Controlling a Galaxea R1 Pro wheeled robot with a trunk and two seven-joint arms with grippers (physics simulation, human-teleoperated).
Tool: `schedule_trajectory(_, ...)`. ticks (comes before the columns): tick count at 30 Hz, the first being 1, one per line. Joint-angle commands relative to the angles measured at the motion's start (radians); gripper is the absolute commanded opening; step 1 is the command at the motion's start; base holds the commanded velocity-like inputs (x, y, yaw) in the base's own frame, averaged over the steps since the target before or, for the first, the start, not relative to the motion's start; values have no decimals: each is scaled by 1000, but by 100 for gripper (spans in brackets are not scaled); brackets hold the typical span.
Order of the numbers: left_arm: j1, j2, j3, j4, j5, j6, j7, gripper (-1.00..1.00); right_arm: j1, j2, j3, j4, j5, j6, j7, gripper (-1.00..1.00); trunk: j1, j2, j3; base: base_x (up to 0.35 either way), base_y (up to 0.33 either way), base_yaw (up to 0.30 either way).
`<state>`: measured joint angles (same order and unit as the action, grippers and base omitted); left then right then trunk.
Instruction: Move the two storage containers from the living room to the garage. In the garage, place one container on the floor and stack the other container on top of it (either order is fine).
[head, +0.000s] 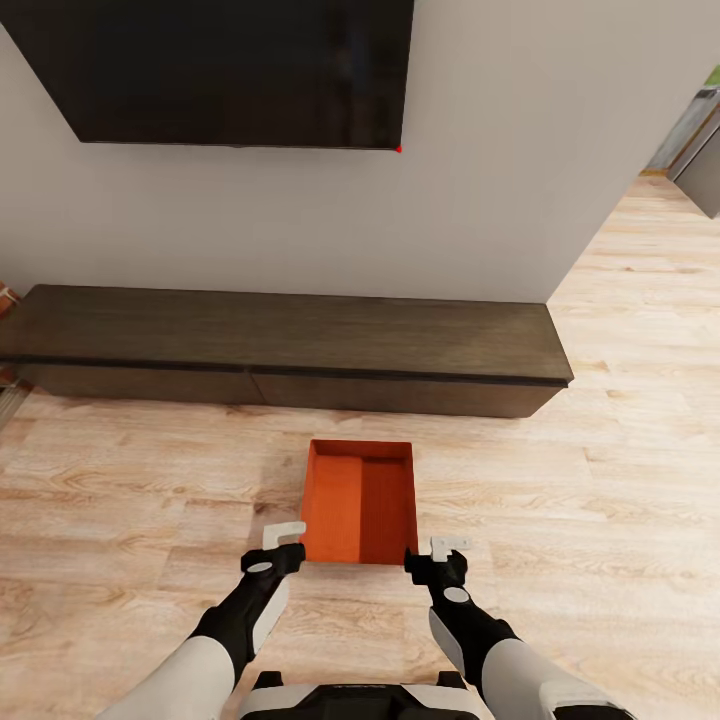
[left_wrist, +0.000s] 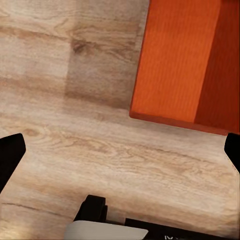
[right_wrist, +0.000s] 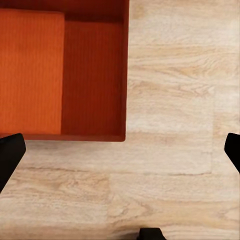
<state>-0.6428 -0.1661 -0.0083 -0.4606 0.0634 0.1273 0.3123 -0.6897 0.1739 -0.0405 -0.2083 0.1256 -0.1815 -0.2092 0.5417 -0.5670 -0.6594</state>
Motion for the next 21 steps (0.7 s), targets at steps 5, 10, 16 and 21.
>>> schedule_trajectory(5, 0, -4, -1, -29, 7, 6, 6, 100, -1, 1, -5, 0, 13, -2, -8, 100, 0, -1, -1, 0, 0, 0)
schedule_trajectory(10, 0, 1, -3, -53, 7, 7, 4, 100, -1, 1, -8, -11, 12, -3, -9, 100, 19, -36, -17, 0, 0, 0)
schedule_trajectory(16, 0, 2, -4, -58, 7, 10, 7, 100, -1, 1, -8, -13, 7, -17, -2, 100, 42, -78, -35, 0, 0, 0)
schedule_trajectory(21, 0, -2, -5, -58, 7, 19, 6, 100, -1, 1, -10, -16, 2, -17, 2, 100, 62, -113, -51, 0, 0, 0)
